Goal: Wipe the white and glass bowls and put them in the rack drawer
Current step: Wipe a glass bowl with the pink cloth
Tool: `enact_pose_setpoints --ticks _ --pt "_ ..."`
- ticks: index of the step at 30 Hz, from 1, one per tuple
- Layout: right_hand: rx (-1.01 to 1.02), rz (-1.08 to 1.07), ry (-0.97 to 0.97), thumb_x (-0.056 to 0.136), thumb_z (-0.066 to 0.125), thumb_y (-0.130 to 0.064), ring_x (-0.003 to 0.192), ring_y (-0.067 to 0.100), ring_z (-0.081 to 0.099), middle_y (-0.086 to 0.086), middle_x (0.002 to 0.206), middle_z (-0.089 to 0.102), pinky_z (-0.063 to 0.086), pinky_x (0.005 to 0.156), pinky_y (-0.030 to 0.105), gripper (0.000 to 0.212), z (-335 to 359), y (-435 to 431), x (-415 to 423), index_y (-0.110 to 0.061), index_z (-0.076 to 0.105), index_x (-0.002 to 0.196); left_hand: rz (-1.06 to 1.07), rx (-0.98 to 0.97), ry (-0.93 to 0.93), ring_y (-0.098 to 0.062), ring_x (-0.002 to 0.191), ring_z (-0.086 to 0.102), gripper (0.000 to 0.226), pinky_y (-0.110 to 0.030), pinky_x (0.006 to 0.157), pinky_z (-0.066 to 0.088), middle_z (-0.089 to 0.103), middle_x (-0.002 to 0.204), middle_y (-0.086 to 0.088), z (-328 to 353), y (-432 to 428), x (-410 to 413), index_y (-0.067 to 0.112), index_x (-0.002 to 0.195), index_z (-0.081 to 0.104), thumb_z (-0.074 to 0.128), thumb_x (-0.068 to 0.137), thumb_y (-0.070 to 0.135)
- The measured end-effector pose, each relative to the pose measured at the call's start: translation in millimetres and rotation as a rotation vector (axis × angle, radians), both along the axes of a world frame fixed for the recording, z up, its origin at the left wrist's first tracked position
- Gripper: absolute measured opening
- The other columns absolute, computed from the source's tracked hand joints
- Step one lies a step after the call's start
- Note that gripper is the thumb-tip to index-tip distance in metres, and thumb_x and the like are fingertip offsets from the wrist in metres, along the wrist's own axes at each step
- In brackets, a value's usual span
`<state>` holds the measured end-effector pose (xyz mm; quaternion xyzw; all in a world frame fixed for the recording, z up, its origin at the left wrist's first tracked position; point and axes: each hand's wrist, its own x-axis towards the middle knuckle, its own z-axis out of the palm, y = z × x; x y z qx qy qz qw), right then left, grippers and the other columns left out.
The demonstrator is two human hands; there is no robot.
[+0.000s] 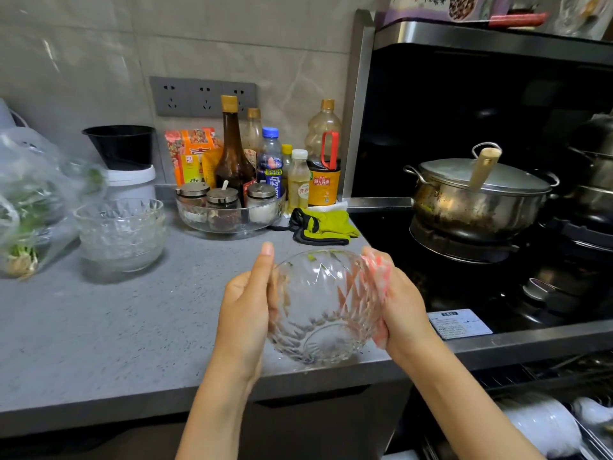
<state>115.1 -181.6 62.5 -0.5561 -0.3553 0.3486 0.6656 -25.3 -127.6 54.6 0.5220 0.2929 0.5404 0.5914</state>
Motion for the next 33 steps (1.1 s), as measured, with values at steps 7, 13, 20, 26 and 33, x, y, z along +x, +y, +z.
enact_pose_setpoints --ticks 7,13,20,26,33 --pt "0.046 0.092 -0.296 0.098 0.049 -0.020 0.026 0.002 0.027 0.013 0.048 0.031 0.028 0.036 0.008 0.056 27 -3 -3 0.006 0.040 0.048 -0.074 0.295 0.378 -0.011 0.042 0.047 0.060 -0.017 0.048 0.039 0.052 0.041 0.000 23 -4 3 0.014 0.043 0.055 0.041 0.080 0.060" --pt "0.200 0.082 -0.384 0.101 0.044 -0.027 0.035 0.011 0.040 0.006 0.037 0.039 0.038 0.047 0.015 0.066 15 0 -5 -0.011 0.041 0.038 0.077 0.208 0.281 -0.013 0.039 0.031 0.057 -0.017 0.043 0.031 0.033 0.040 -0.001 11 -7 10 0.013 0.043 0.037 0.051 0.084 0.050" --pt "0.402 -0.219 -1.004 0.102 0.024 -0.040 0.143 0.011 0.026 -0.014 0.146 0.044 0.025 0.115 0.040 0.042 -23 -9 -23 -0.033 0.046 0.137 0.187 -0.146 0.002 -0.017 0.048 0.031 0.051 -0.024 0.045 0.030 0.033 0.051 -0.005 -1 -17 27 0.017 0.051 0.040 0.053 0.091 0.045" --pt "0.441 -0.246 -1.004 0.098 0.032 -0.039 0.124 0.012 0.052 -0.005 0.129 0.059 0.043 0.099 0.038 0.042 -15 0 -16 -0.024 0.060 0.127 0.228 -0.155 -0.011 -0.009 0.039 0.029 0.055 -0.017 0.037 0.026 0.032 0.044 0.002 2 -23 33 0.020 0.045 0.037 0.051 0.092 0.044" --pt "0.386 -0.152 -0.700 0.098 0.027 -0.046 0.122 0.010 0.052 -0.018 0.132 0.053 0.045 0.099 0.044 0.041 -19 -2 -26 -0.041 0.048 0.134 0.280 -0.104 -0.060 -0.009 0.040 0.025 0.051 -0.017 0.038 0.023 0.029 0.046 0.001 4 -23 28 0.014 0.052 0.038 0.050 0.092 0.044"
